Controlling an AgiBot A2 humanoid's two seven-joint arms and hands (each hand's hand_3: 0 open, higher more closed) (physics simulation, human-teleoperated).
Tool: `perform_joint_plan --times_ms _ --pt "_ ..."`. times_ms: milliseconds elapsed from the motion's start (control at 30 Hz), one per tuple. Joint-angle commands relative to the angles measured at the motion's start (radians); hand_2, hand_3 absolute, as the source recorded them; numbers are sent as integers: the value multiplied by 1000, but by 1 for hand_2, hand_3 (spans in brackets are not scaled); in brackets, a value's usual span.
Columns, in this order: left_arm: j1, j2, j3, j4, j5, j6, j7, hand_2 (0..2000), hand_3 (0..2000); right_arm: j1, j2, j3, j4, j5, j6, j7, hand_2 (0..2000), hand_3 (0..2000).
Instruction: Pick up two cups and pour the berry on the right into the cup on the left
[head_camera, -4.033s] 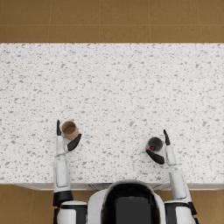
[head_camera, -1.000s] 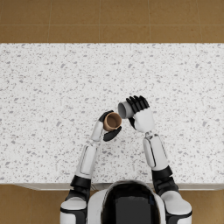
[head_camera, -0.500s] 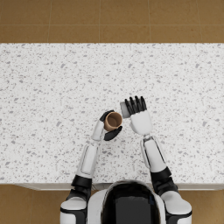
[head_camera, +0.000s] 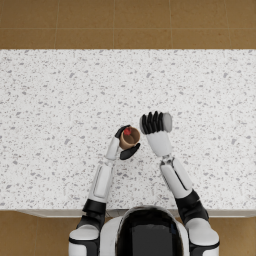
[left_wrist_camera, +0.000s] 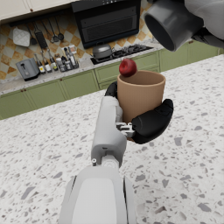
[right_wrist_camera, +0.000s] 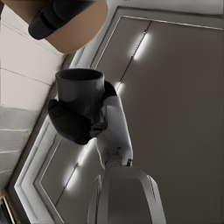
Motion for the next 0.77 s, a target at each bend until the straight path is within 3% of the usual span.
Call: perform_joint_plan --times_ms 33,233,767 --pt "21 8 -1 6 0 -1 0 2000 1280 7 -9 2 25 32 -2 0 2000 1280" --pt "8 8 -24 -28 0 -1 0 2000 1280 -5 -17 -6 17 101 3 1 2000 1280" --pt "-18 4 -32 -30 0 -2 1 2000 1280 -40 -9 -14 23 112 5 1 2000 1280"
